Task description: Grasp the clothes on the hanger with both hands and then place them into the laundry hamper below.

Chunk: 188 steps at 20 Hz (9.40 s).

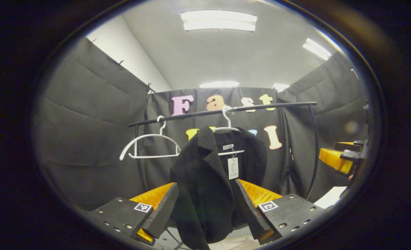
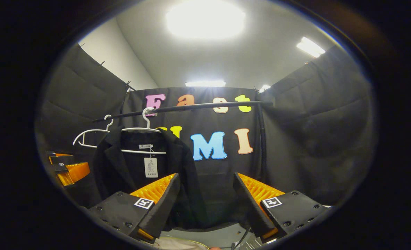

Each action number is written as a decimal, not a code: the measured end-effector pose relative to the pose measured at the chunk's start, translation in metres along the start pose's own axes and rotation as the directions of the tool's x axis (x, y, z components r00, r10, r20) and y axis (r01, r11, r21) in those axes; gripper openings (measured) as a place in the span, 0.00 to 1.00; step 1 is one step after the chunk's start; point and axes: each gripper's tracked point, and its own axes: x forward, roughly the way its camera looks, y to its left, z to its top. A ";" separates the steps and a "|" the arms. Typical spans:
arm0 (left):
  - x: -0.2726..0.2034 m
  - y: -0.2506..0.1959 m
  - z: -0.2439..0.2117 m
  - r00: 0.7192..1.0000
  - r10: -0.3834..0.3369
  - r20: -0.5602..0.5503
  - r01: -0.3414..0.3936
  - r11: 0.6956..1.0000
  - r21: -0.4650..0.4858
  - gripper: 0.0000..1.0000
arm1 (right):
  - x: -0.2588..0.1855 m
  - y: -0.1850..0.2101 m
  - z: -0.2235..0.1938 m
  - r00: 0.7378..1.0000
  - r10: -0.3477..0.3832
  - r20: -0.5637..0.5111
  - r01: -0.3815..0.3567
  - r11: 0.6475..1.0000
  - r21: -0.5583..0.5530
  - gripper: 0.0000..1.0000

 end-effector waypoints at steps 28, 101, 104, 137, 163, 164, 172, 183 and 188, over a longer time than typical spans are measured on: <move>0.143 -0.045 -0.016 0.982 0.184 -0.050 -0.182 0.983 0.033 0.94 | 0.189 0.072 -0.009 0.907 0.422 -0.017 -0.417 0.902 0.109 0.97; 0.142 0.119 -0.032 0.980 0.177 -0.091 -0.176 0.984 0.019 0.05 | 0.356 0.026 -0.071 0.932 0.352 -0.089 -0.353 0.936 0.005 0.08; 0.138 0.110 -0.053 0.977 0.164 -0.137 -0.164 0.986 0.013 0.05 | 0.353 0.019 -0.085 0.934 0.336 -0.124 -0.339 0.941 -0.003 0.08; 0.140 -0.033 -0.109 0.974 0.015 -0.225 -0.036 0.995 -0.089 0.06 | 0.161 0.119 -0.159 0.747 0.587 -0.312 -0.586 0.803 0.106 0.08; 0.131 -0.055 -0.399 0.673 0.071 -0.736 -0.151 0.988 -0.043 0.06 | 0.075 0.139 -0.396 0.474 0.449 -0.757 -0.493 0.848 0.194 0.12; 0.128 -0.058 -0.411 0.650 0.063 -0.757 -0.149 0.988 -0.045 0.06 | 0.073 0.138 -0.402 0.455 0.442 -0.773 -0.492 0.849 0.195 0.12; 0.090 -0.055 -0.477 0.499 0.080 -0.863 -0.190 0.982 -0.019 0.06 | 0.036 0.128 -0.445 0.305 0.387 -0.870 -0.502 0.842 0.198 0.22; 0.116 -0.044 -0.447 0.577 0.156 -0.802 -0.233 0.972 0.022 0.95 | 0.042 0.130 -0.442 0.318 0.385 -0.866 -0.522 0.834 0.179 0.95; 0.116 -0.036 -0.435 0.591 0.178 -0.787 -0.262 0.965 0.021 0.94 | 0.046 0.128 -0.435 0.344 0.396 -0.852 -0.513 0.839 0.183 0.98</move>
